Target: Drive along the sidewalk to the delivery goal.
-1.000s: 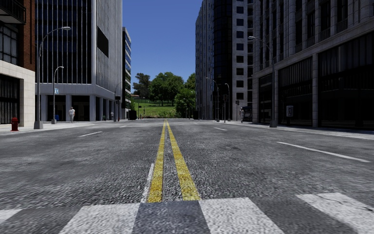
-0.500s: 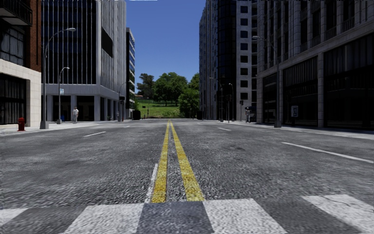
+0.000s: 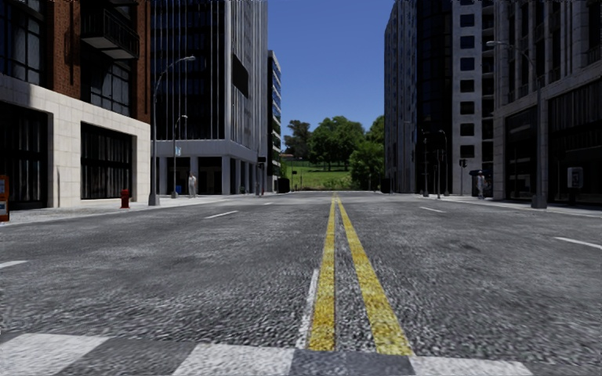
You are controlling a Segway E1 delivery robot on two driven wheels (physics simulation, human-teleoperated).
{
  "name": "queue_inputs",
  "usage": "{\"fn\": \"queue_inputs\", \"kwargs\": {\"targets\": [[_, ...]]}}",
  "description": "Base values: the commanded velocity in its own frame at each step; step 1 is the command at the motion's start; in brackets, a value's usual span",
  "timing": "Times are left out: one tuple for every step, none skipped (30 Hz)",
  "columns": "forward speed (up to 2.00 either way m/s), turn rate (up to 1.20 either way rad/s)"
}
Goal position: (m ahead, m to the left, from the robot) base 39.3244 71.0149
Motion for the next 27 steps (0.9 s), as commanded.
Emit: {"fn": "queue_inputs", "kwargs": {"targets": [[0.66,0.75],[0.66,0.76],[0.66,0.76],[0.66,0.79],[0.66,0.81],[0.66,0.82],[0.66,0.82],[0.66,0.82],[0.66,0.83],[0.66,0.88],[0.66,0.88],[0.66,0.92],[0.66,0.95],[0.66,0.95],[0.66,0.95],[0.66,0.96],[0.66,0.97],[0.66,0.97],[0.66,0.98],[0.66,0.98],[0.66,0.98],[0.66,0.98],[0.69,0.98],[0.74,0.99],[0.74,0.99],[0.77,1.00],[0.77,1.01]]}}
